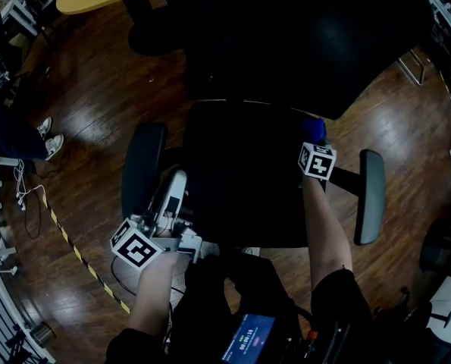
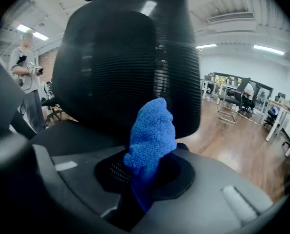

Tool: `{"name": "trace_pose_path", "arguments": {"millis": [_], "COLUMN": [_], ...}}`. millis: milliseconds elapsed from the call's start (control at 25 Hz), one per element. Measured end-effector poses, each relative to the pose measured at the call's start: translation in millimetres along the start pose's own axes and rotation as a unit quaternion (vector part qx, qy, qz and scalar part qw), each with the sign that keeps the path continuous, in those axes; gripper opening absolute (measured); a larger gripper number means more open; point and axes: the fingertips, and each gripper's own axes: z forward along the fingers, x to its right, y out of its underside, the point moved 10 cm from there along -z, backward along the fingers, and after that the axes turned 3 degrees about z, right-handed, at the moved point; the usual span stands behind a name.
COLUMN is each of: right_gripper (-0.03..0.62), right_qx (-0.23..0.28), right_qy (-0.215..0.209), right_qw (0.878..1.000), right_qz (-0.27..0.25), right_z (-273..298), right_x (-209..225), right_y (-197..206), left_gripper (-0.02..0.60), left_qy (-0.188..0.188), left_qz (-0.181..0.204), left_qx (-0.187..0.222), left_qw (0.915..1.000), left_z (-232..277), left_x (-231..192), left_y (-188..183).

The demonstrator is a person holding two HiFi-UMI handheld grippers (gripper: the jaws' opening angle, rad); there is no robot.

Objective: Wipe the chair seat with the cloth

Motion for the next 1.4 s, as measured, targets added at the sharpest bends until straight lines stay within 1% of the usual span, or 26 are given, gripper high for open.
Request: {"name": "trace_pose_path", "arguments": {"millis": [80, 160, 280, 360, 480, 520, 560, 600, 720, 840, 920, 1000, 1120, 1200, 1280, 1320, 1400], "right_gripper": [0.083, 0.083, 0.083, 0.083, 0.083, 0.083, 0.083, 0.083, 0.083, 0.083, 0.083, 0.083, 0.083, 0.083, 0.083, 0.083, 0.083], "right_qx": [0.017, 0.026, 0.027, 0.014, -0.026, -0.035, -0.036, -0.030, -0.016, -0.023, -0.034, -0.044, -0.053, -0.058, -0.059, -0.058, -0.055], "right_qy": [-0.052, -0.119, -0.214, -0.264, -0.329, -0.342, -0.346, -0.343, -0.317, -0.273, -0.228, -0.177, -0.091, -0.043, -0.011, -0.001, 0.007], "right_qw": [0.998, 0.992, 0.976, 0.963, 0.939, 0.932, 0.930, 0.931, 0.943, 0.958, 0.970, 0.981, 0.993, 0.997, 0.998, 0.998, 0.998], "right_qz": [-0.011, -0.019, -0.039, -0.057, -0.100, -0.115, -0.123, -0.121, -0.096, -0.089, -0.082, -0.067, -0.047, -0.032, -0.028, -0.028, -0.020], "right_z": [2.1, 4.1, 5.6, 9.4, 19.7, 23.0, 25.5, 26.7, 30.1, 34.7, 34.7, 27.8, 11.6, -3.4, -18.0, -23.1, -28.0], "right_x": [-51.9, -113.8, -208.5, -258.9, -304.6, -312.3, -315.8, -315.8, -305.3, -271.3, -230.2, -180.0, -97.1, -48.6, -13.6, -1.9, 11.7], "right_y": [-7.1, -14.2, -18.0, -11.7, 10.2, 19.2, 26.7, 31.4, 33.4, 35.4, 38.8, 40.2, 40.6, 41.9, 43.3, 43.5, 44.0], "left_gripper": [-0.008, -0.008, -0.008, -0.008, -0.008, -0.008, -0.008, -0.008, -0.008, -0.008, -0.008, -0.008, -0.008, -0.008, -0.008, -0.008, -0.008], "left_qy": [0.003, 0.006, 0.010, 0.011, 0.011, 0.012, 0.014, 0.015, 0.013, 0.008, 0.006, 0.004, -0.001, 0.001, 0.002, 0.001, 0.000], "left_qz": [-0.001, -0.003, -0.001, 0.001, 0.001, 0.001, 0.002, 0.002, 0.001, 0.000, -0.002, -0.002, -0.002, -0.002, 0.001, 0.003, 0.003], "left_qx": [0.002, 0.005, 0.006, 0.006, 0.007, 0.008, 0.009, 0.010, 0.013, 0.011, 0.009, 0.005, 0.003, 0.002, -0.004, -0.007, -0.009], "left_qw": [1.0000, 1.0000, 0.9999, 0.9999, 0.9999, 0.9999, 0.9999, 0.9998, 0.9998, 0.9999, 0.9999, 1.0000, 1.0000, 1.0000, 1.0000, 1.0000, 1.0000], "left_z": [-1.7, -2.3, -1.5, -0.8, -1.0, -2.2, -4.0, -6.4, -14.8, -18.7, -18.6, -19.0, -18.7, -17.8, -16.6, -15.8, -14.4], "left_x": [1.3, 3.7, 6.1, 5.7, 5.9, 6.6, 6.9, 6.5, 1.4, -2.5, -2.4, -1.5, -2.6, -2.7, -2.2, -2.2, -2.6], "left_y": [-2.2, -3.5, -6.7, -8.1, -8.2, -8.5, -9.2, -10.3, -15.1, -17.9, -18.7, -19.5, -20.1, -19.9, -19.2, -18.9, -18.4]}}
